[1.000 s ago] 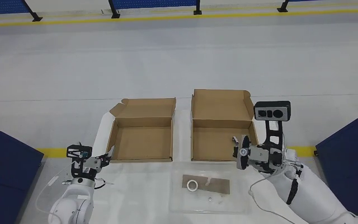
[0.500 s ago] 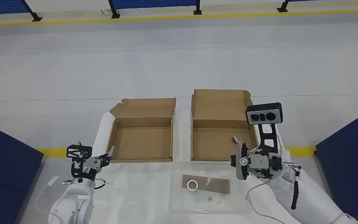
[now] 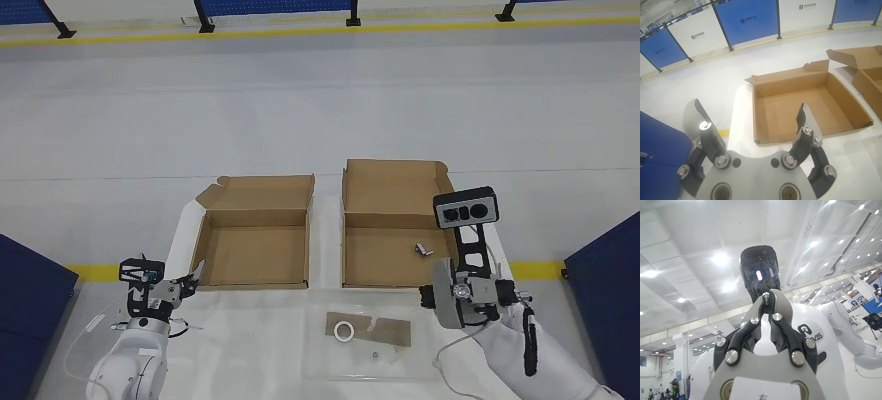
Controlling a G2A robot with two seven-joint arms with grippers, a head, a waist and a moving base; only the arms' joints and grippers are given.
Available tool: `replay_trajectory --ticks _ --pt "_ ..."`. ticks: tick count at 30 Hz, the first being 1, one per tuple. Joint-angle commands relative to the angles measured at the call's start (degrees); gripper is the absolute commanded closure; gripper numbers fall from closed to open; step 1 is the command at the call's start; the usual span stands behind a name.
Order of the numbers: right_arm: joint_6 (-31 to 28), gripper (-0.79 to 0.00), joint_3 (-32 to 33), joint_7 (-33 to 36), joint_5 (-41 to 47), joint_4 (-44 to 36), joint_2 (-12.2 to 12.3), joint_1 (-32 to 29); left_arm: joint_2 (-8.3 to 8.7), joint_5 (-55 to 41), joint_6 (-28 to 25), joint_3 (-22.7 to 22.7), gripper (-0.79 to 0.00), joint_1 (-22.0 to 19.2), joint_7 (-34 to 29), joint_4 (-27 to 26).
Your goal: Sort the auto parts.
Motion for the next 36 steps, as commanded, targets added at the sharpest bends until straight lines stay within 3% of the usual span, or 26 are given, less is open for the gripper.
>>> replay_trajectory --ticks 1,8,18,36 --pt "-0.01 0.000 0.00 -0.01 -0.01 0.00 0.00 0.00 0.00 0.00 0.00 0.00 -0.785 0.00 0.00 0.00" --pt "1.77 0.000 -0.21 -2.43 4.74 -2.58 -1.03 -1.97 0.00 0.00 0.00 0.00 -0.785 0.00 0.00 0.00" --pt "3.59 0.000 1.43 -0.33 13.71 -2.73 -3.40 -3.95 0.00 0.00 0.00 0.00 -0.785 0.00 0.00 0.00" --pt "7.60 0.000 6.67 -2.55 -2.54 -1.78 -5.27 -5.34 0.00 0.00 0.00 0.00 -0.785 0.00 0.00 0.00"
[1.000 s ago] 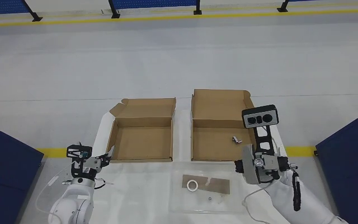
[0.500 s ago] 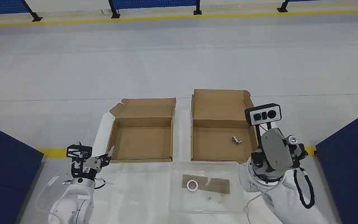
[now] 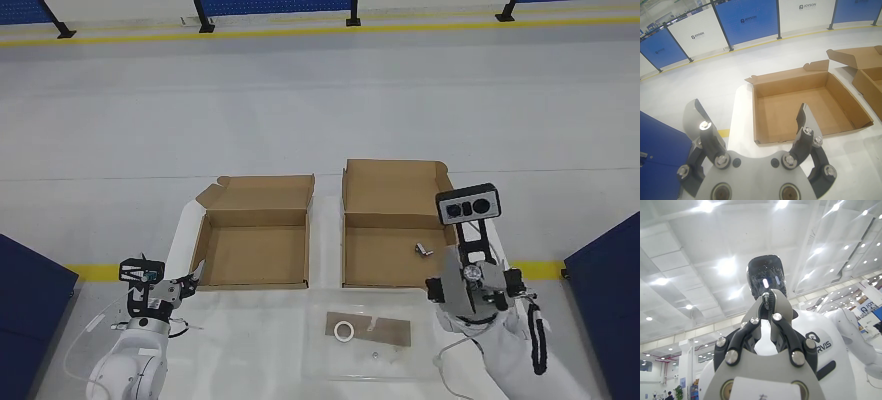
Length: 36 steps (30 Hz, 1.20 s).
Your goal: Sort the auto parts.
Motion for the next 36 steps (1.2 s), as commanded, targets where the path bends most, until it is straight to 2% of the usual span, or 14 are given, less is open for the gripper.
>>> replay_trajectory --ticks 1,15,29,36 --pt "0.23 0.000 0.26 -0.19 -0.33 -0.32 -0.24 -0.32 0.00 0.00 0.00 0.00 -0.785 0.00 0.00 0.00" --pt "0.53 0.000 1.29 1.28 10.52 -1.61 -2.82 -2.16 0.00 0.00 0.00 0.00 -0.785 0.00 0.00 0.00" --pt "3.13 0.000 4.21 0.54 0.85 -1.10 -4.14 -2.55 0.00 0.00 0.00 0.00 -0.785 0.00 0.00 0.00" --pt "3.62 0.000 4.69 0.35 -0.44 -1.30 -4.52 -2.70 0.00 0.00 0.00 0.00 -0.785 0.00 0.00 0.00"
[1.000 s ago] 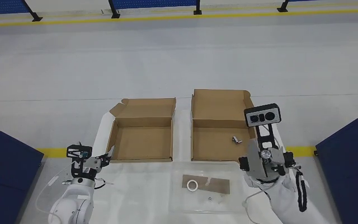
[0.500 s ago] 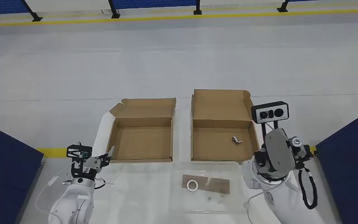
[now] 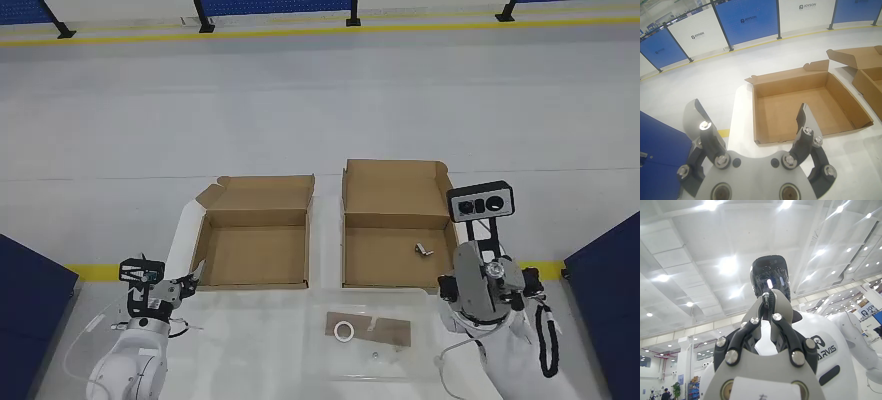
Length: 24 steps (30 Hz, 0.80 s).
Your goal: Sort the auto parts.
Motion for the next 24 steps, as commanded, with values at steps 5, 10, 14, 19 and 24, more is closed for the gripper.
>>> replay_trajectory --ticks 5,10,14,19,24 --pt "-0.01 0.000 -0.01 0.00 0.03 0.00 0.01 0.00 0.00 0.00 0.00 0.00 -0.785 0.00 0.00 0.00" --pt "-0.01 0.000 -0.01 0.00 0.03 0.00 0.01 0.00 0.00 0.00 0.00 0.00 -0.785 0.00 0.00 0.00" --pt "0.27 0.000 0.05 -0.64 -0.28 -0.16 -0.02 -0.07 0.00 0.00 0.00 0.00 -0.785 0.00 0.00 0.00" --pt "2.10 0.000 1.62 -2.74 -6.27 -0.87 -0.09 -0.59 0.00 0.00 0.00 0.00 -0.785 0.00 0.00 0.00" --pt "2.48 0.000 2.52 -3.75 -8.11 -1.37 -0.38 -1.35 0.00 0.00 0.00 0.00 -0.785 0.00 0.00 0.00"
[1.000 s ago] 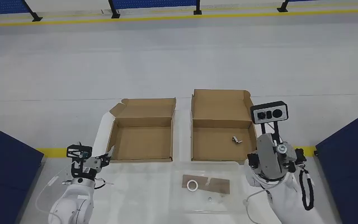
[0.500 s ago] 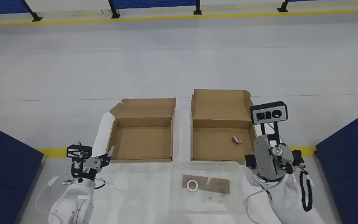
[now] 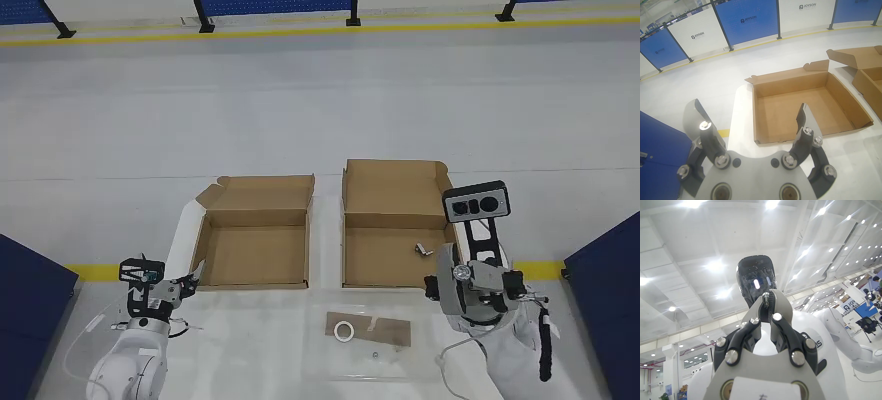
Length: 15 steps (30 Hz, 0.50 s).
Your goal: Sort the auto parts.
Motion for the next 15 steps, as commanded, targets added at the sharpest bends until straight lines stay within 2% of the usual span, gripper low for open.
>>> replay_trajectory --ticks 1,15 --pt "-0.06 0.000 0.14 -0.11 -0.04 0.00 -0.08 -0.12 0.00 0.00 0.00 0.00 -0.785 0.00 0.00 0.00" --pt "0.15 0.000 0.20 -0.76 -0.25 -0.20 -0.11 -0.20 0.00 0.00 0.00 0.00 -0.785 0.00 0.00 0.00"
